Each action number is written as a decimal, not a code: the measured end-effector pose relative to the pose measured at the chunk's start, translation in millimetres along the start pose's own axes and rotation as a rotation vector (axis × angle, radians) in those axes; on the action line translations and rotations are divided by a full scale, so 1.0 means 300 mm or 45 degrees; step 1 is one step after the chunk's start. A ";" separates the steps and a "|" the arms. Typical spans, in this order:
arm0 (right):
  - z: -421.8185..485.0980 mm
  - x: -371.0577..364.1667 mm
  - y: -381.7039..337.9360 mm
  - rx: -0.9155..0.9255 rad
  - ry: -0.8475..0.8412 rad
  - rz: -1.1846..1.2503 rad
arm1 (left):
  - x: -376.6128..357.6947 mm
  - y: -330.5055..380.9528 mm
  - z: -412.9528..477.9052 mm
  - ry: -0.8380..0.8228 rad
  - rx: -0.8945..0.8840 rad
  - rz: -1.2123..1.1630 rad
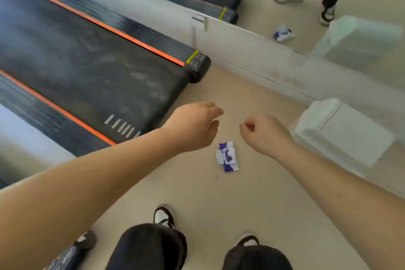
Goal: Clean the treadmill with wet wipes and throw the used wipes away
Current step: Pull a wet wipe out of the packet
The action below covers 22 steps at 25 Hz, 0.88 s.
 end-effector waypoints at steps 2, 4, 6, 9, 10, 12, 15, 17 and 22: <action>0.039 -0.244 0.165 -0.087 -0.025 0.050 | -0.315 -0.046 -0.003 -0.111 0.017 0.014; 0.083 -0.517 0.339 -0.203 -0.097 0.102 | -0.654 -0.112 -0.031 -0.264 0.078 0.015; 0.137 -0.737 0.487 -0.305 -0.088 0.180 | -0.954 -0.168 -0.035 -0.328 0.120 -0.002; 0.228 -1.012 0.667 -0.518 -0.047 0.373 | -1.337 -0.257 -0.018 -0.399 0.176 0.011; 0.249 -1.093 0.713 -0.626 -0.033 0.473 | -1.451 -0.280 -0.013 -0.465 0.199 0.018; 0.299 -1.237 0.781 -0.828 0.015 0.673 | -1.657 -0.315 0.006 -0.557 0.234 -0.023; 0.376 -1.409 0.850 -0.906 0.023 0.744 | -1.900 -0.359 0.013 -0.715 0.281 -0.022; 0.400 -1.506 0.894 -0.845 -0.018 0.646 | -2.025 -0.372 0.000 -0.784 0.242 0.040; 0.407 -1.696 0.966 -0.634 -0.299 0.410 | -2.205 -0.349 -0.057 -0.770 0.257 0.067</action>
Point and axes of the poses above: each hand's wrist, its own z-axis towards the middle knuckle, its own x-axis out of the back of the hand, y = z × x, the point moved 8 cm from there along z, towards the middle knuckle, and after that the axes turned 11 degrees about y, right-handed, at the moved point
